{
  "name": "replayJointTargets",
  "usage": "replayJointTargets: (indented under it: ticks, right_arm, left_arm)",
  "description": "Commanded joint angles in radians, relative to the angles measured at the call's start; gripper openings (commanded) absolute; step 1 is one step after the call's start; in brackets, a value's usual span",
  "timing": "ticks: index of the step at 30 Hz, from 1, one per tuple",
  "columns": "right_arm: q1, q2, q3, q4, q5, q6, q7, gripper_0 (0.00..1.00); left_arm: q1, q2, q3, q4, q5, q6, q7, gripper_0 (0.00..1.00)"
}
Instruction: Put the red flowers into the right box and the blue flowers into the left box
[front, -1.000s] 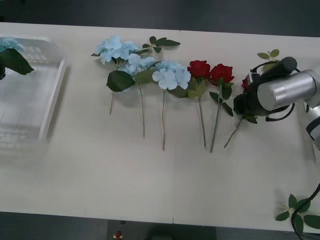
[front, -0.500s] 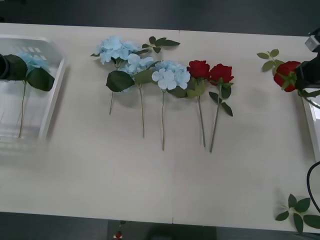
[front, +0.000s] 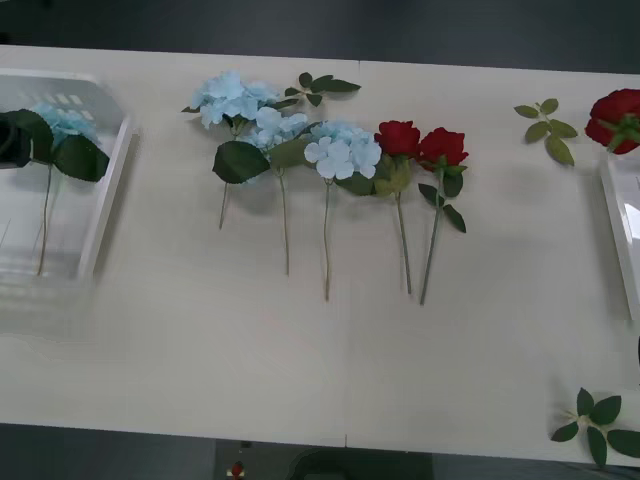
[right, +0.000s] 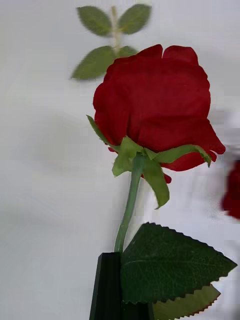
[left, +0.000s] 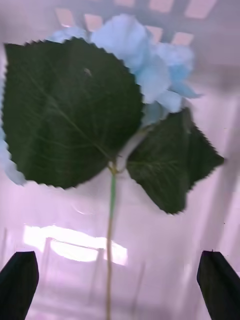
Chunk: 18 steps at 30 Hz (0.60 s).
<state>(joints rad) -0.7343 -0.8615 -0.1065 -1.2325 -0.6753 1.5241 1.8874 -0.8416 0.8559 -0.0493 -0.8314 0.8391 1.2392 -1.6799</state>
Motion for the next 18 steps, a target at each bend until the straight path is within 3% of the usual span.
replayJointTargets:
  ticks: [1, 7, 18]
  right_arm:
    - [-0.025, -0.099, -0.021, -0.009, 0.062, -0.016, 0.127, 0.00]
    - [-0.025, -0.168, -0.038, 0.057, 0.108, -0.038, 0.234, 0.00]
    - [-0.025, -0.183, -0.096, 0.462, 0.194, -0.392, 0.441, 0.00]
  left_arm:
    - [-0.036, 0.075, 0.045, -0.068, 0.170, 0.094, -0.066, 0.92]
    - [-0.033, 0.087, 0.031, -0.068, 0.466, 0.141, -0.087, 0.92]
    - [-0.033, 0.072, -0.233, -0.140, 0.811, -0.043, -0.101, 0.92]
